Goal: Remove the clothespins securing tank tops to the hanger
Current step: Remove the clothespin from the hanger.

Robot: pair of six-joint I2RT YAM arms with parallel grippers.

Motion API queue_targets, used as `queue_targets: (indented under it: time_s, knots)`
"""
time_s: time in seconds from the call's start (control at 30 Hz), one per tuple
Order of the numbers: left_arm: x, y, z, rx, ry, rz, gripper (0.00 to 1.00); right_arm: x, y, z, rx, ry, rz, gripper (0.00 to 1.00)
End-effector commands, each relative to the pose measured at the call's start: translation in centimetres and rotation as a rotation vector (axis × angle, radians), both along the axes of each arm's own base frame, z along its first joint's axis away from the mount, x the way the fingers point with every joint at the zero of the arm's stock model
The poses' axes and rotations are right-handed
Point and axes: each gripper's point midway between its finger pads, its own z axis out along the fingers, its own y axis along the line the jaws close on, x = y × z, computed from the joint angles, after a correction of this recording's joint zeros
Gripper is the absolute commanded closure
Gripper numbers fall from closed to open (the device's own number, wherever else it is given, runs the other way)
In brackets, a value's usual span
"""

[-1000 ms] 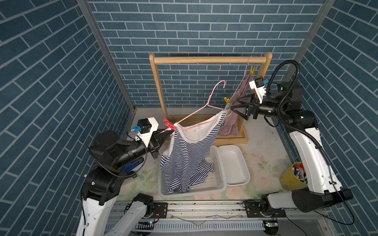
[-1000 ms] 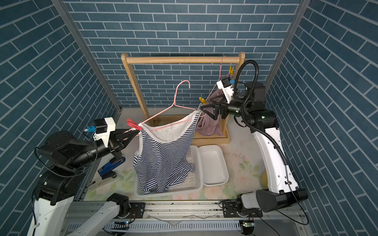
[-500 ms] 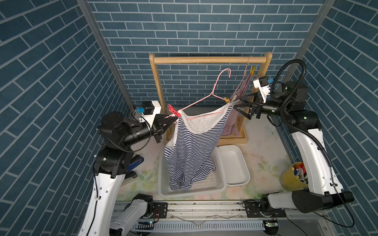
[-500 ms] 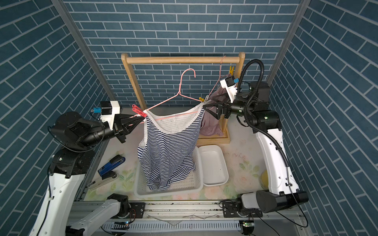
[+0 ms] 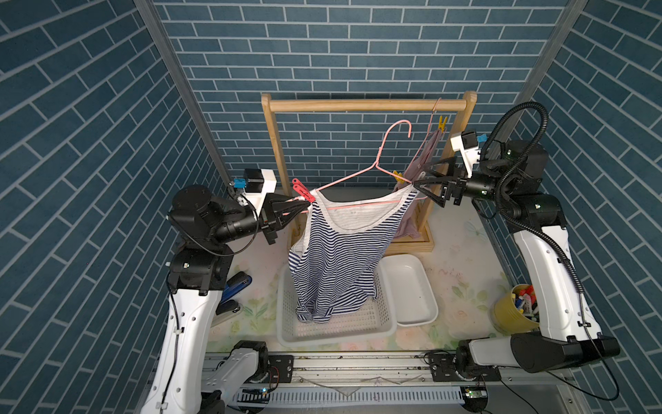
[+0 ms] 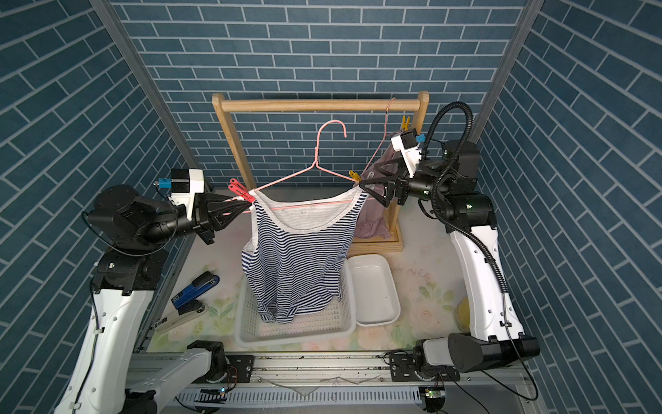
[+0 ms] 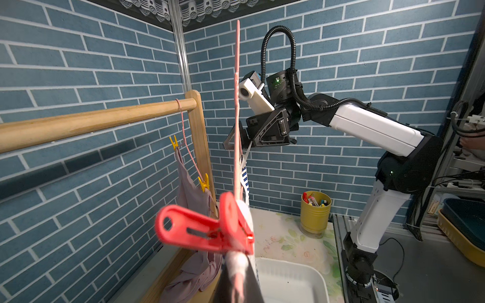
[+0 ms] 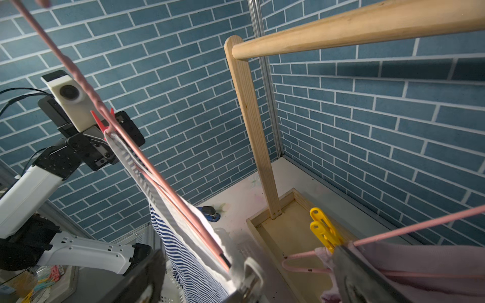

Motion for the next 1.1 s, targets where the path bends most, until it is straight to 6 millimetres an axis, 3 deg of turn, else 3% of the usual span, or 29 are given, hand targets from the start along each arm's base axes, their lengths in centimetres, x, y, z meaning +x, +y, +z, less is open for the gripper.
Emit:
queue_targets:
  time_s: [0.0, 0.33, 0.57, 1.07]
  knots:
    - [-0.6, 0.2, 0.5, -0.003, -0.038, -0.014, 1.00, -1.0, 0.2, 0.9, 0.003, -0.053, 0.060, 0.01]
    - [-1.2, 0.5, 0.6, 0.000, -0.019, -0.003, 1.00, -1.5, 0.4, -0.5, -0.023, -0.042, 0.115, 0.04]
    - [-1.7, 0.4, 0.4, 0.020, 0.009, -0.026, 1.00, -3.1, 0.4, 0.2, 0.025, -0.061, 0.229, 0.12]
    - [-2.0, 0.3, 1.7, 0.018, 0.009, -0.040, 1.00, -3.4, -1.9, -0.6, 0.085, -0.050, 0.341, 0.22]
